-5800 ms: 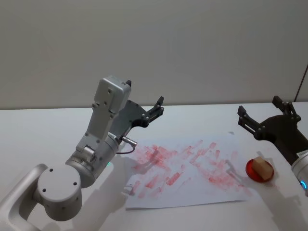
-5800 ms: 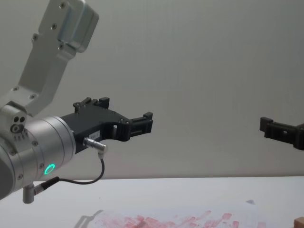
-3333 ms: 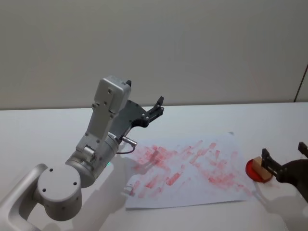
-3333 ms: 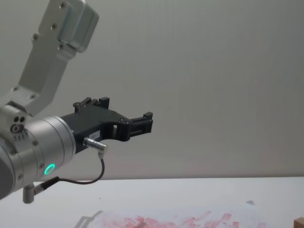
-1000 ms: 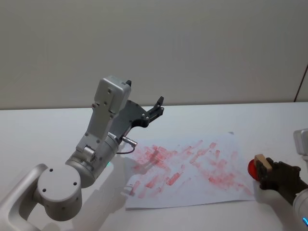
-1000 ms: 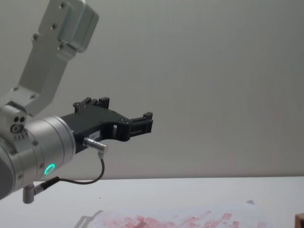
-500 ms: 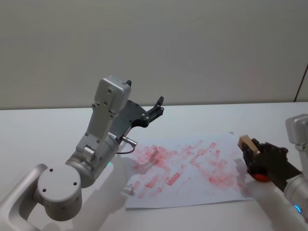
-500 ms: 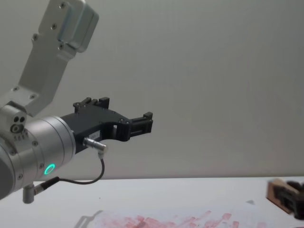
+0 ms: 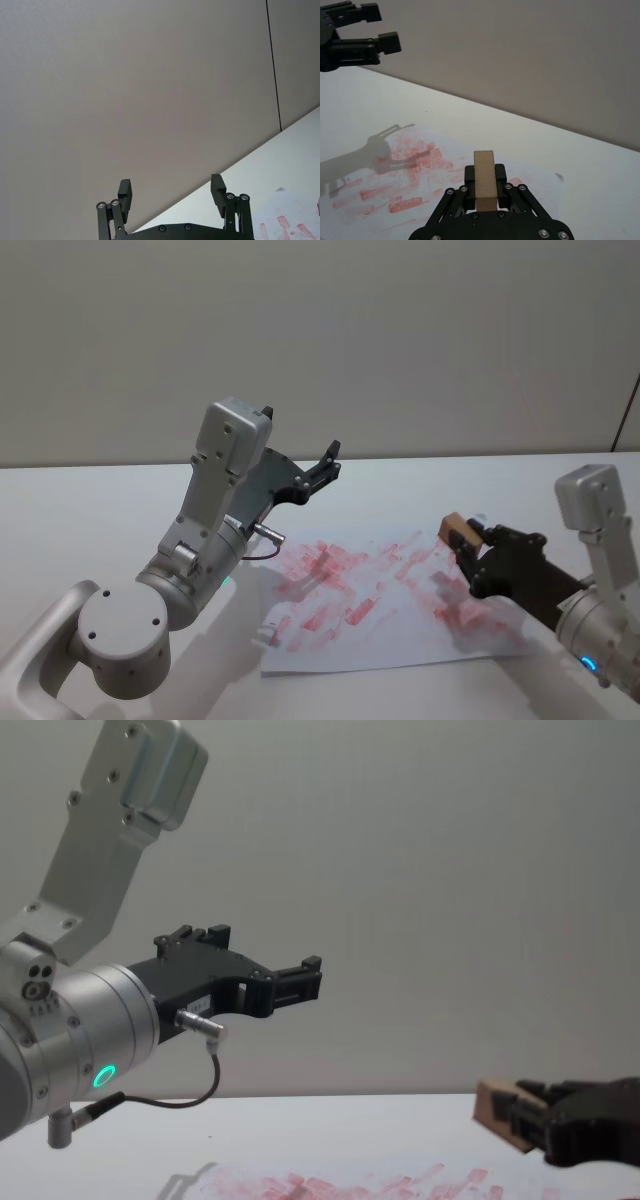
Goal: Use the one hand to pick up the stamp and affix it onto the A4 paper.
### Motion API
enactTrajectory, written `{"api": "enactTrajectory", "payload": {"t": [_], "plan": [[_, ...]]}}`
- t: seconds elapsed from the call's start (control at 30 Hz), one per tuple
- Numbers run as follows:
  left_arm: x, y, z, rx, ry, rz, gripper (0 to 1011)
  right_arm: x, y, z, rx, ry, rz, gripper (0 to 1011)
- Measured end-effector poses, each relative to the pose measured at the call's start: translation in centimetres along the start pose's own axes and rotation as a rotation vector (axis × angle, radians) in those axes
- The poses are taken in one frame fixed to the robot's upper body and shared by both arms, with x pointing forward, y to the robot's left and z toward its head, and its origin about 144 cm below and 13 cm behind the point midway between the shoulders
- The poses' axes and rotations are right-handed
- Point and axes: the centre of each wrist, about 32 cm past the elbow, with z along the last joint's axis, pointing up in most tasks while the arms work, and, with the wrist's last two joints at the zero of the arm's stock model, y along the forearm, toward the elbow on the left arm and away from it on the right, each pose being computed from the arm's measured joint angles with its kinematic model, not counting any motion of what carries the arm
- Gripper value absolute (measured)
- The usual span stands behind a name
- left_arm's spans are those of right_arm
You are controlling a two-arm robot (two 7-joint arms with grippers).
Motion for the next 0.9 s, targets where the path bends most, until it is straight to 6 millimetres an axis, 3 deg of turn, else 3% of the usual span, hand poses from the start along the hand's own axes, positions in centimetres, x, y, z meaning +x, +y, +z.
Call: {"api": "enactTrajectory", "payload": {"t": [0.9], "plan": [[0.0, 0.0, 0.0, 0.0, 0.0, 0.0, 1001, -0.3, 0.5, -2.2, -0.236, 0.065, 0.124, 216]]}}
